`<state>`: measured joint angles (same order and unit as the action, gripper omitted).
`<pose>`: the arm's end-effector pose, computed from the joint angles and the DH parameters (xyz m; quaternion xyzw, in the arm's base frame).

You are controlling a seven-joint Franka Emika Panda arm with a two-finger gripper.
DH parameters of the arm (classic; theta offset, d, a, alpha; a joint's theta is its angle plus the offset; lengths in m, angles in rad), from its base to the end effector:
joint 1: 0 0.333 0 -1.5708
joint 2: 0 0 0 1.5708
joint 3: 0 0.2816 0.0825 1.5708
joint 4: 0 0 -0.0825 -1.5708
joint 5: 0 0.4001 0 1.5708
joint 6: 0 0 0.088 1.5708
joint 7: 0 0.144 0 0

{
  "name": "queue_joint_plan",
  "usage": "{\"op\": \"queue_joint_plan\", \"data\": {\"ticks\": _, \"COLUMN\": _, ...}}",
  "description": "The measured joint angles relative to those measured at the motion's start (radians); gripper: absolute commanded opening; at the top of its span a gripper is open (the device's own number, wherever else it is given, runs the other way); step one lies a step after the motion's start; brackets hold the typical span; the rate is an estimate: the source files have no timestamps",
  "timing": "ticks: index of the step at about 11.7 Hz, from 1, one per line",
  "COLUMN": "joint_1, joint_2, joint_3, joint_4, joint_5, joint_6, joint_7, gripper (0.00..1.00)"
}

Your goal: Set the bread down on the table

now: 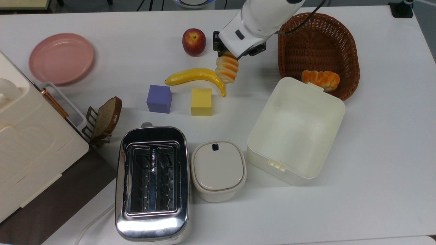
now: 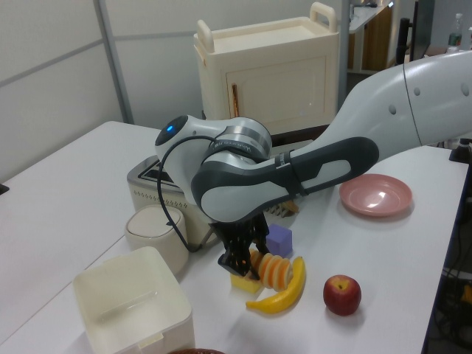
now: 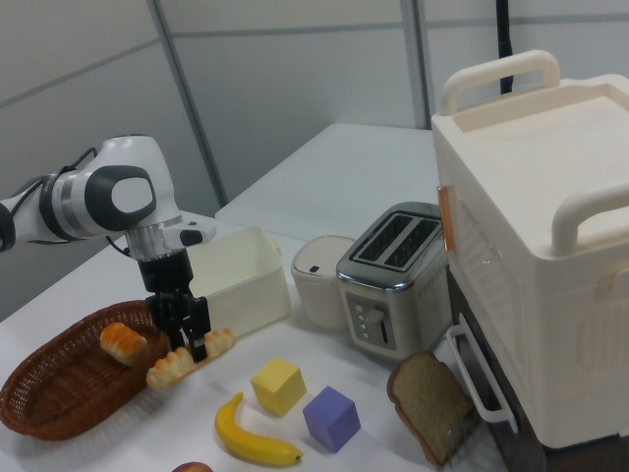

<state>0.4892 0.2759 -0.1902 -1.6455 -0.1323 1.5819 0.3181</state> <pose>0.5731 0.1628 0.3614 0.9819 0.0015 -0.1307 0.1371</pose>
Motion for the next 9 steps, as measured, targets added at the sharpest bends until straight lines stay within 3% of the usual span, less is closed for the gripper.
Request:
{"op": "queue_joint_plan", "data": {"ticks": 5, "joint_1": -0.034, "joint_2": -0.007, "joint_3": 0.001, "joint_4": -0.001, "joint_5": -0.001, "joint_6": 0.0, "joint_7": 0.001, "gripper": 1.0}}
{"op": "queue_joint_plan", "data": {"ticks": 9, "joint_1": -0.192, "joint_2": -0.084, "joint_3": -0.002, "joint_4": 0.019, "joint_5": 0.015, "joint_6": 0.0, "joint_7": -0.124, "gripper": 1.0}}
